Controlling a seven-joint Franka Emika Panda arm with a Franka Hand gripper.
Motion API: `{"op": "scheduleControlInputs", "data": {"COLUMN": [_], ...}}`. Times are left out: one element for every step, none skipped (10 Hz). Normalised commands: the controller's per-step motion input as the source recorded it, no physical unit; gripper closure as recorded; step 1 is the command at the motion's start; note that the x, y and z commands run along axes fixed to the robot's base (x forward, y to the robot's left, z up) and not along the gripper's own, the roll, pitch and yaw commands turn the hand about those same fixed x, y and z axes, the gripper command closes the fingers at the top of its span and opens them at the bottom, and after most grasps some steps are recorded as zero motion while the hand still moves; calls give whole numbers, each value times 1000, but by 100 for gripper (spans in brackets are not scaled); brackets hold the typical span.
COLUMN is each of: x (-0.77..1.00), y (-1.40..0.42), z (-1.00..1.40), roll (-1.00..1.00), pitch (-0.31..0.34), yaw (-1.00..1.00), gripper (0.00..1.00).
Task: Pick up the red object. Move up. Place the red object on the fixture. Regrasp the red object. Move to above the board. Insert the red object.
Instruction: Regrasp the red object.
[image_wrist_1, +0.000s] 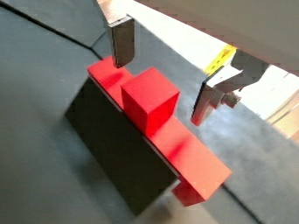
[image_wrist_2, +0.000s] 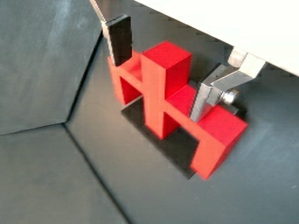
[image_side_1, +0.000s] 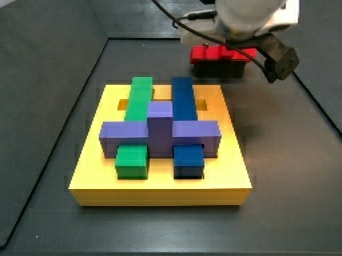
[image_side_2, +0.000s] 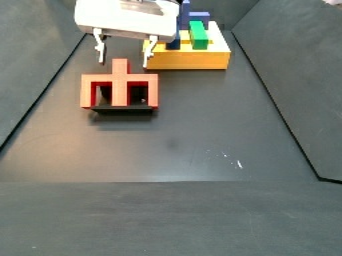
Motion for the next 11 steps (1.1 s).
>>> {"op": "scheduleControlInputs", "data": {"x": [14,0,0,31,9,0,63,154,117,151,57], "y": [0,0,9,0,0,0,0,0,0,0,0], "z": [-89,0,0,-109,-289,-206,-134,-80,-43,0,0], "roll": [366,163,-31,0,0,-237,-323,-171,-57,29,80], "pitch": [0,0,0,0,0,0,0,40,49,191,126], "yaw": [71,29,0,0,-40,-120,-206,-277,-217,-171,-163], "gripper": [0,0,0,0,0,0,0,0,0,0,0]}}
